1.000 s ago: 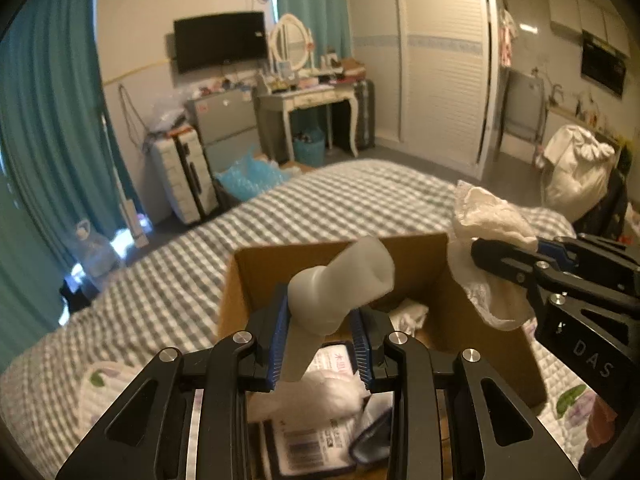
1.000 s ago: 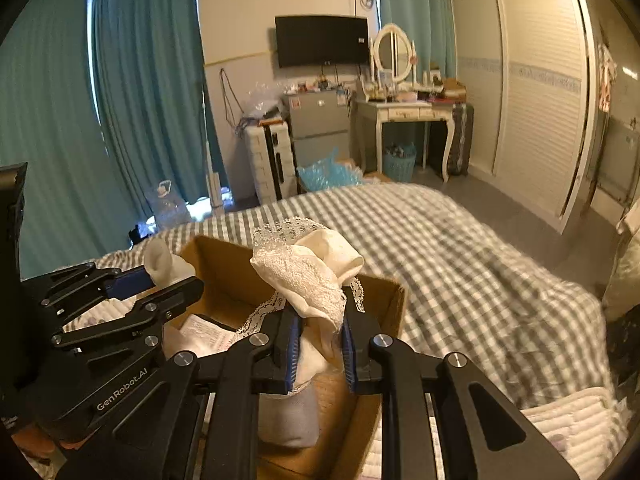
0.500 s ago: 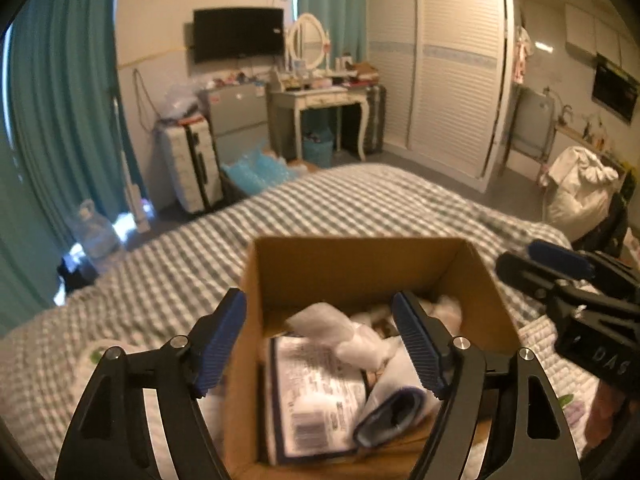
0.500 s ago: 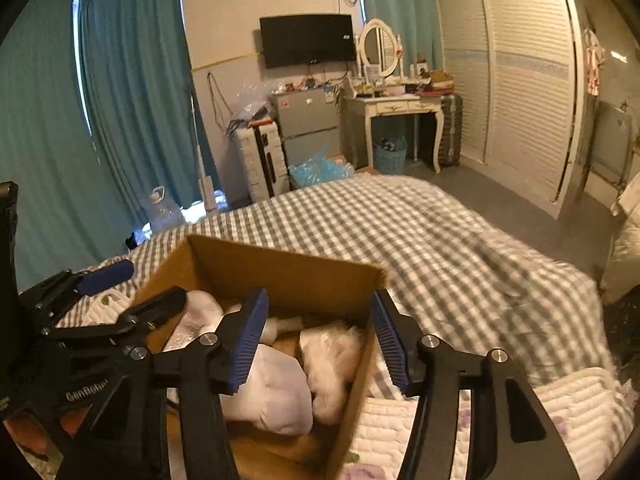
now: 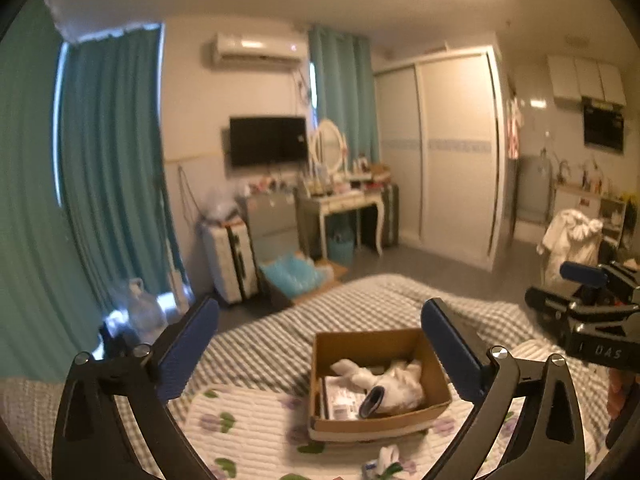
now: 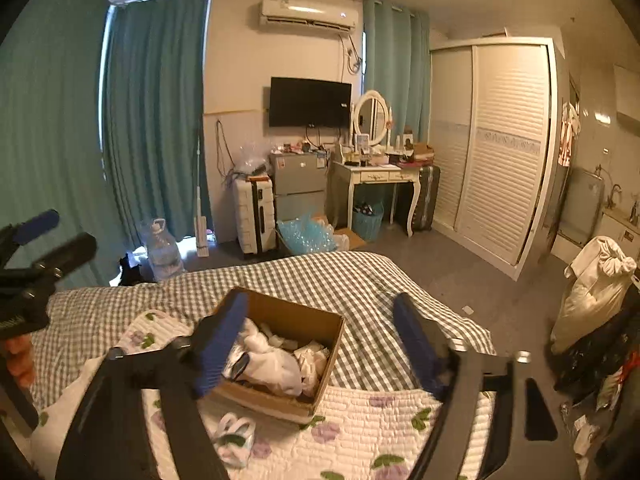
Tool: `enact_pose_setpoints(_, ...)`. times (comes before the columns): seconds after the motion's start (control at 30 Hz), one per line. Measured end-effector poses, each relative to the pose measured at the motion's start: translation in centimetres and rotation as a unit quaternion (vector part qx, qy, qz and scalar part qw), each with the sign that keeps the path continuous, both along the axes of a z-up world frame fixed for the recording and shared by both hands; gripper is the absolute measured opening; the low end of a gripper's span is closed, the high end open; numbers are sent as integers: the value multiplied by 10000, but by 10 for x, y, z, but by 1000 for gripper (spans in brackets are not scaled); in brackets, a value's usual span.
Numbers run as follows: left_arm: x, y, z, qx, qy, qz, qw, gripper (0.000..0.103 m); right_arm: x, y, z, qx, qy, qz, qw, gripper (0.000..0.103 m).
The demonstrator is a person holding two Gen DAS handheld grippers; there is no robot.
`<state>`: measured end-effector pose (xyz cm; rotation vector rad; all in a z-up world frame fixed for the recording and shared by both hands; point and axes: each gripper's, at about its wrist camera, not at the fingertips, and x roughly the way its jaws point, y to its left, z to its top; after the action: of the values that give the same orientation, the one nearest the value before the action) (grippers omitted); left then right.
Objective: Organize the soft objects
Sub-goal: 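Withdraw both open tools from the box toward the remaining items, then grasp the pipe-cleaner bunny with the right tool while the left tool grasps the blue tissue pack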
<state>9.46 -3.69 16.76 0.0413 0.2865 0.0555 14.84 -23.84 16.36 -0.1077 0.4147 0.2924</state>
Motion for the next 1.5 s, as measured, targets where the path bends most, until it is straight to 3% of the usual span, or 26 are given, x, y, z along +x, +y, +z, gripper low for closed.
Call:
enact_pose_setpoints(0.17, -37, 7, -4, 64, -116, 31, 9999, 103, -41, 3, -2, 15, 75, 196, 9998, 91)
enact_pose_setpoints(0.3, -50, 8, -32, 289, -35, 55, 9996, 103, -60, 11, -27, -53, 236, 391, 9989, 92)
enact_pose_setpoints(0.4, -48, 15, -62, 198, 218, 83, 9995, 103, -65, 23, -61, -123, 380, 495, 9980, 92)
enact_pose_setpoints(0.63, -7, 40, -149, -518, 1084, 257, 9924, 103, -33, 51, -153, -276, 1008, 633, 9925, 92)
enact_pose_setpoints(0.93, 26, 60, -224, -366, 1223, 777, 9888, 103, 24, 86, -254, -332, 1688, 643, 9830, 92)
enact_pose_setpoints(1.1, 38, 83, -262, -701, 1675, 834, 9798, 103, 37, 99, -284, -492, 1946, 748, 9768, 80)
enact_pose_setpoints(1.2, 43, 87, -274, -722, 1891, 794, 9761, 103, 43, 102, -291, -494, 2049, 792, 9743, 59)
enact_pose_setpoints(1.27, 43, 84, -278, -632, 1961, 751, 9757, 103, 45, 103, -292, -474, 2163, 866, 9713, 38)
enact_pose_setpoints(1.5, 31, 63, -275, -610, 2091, 412, 9751, 103, 32, 73, -270, -35, 2047, 794, 9756, 35)
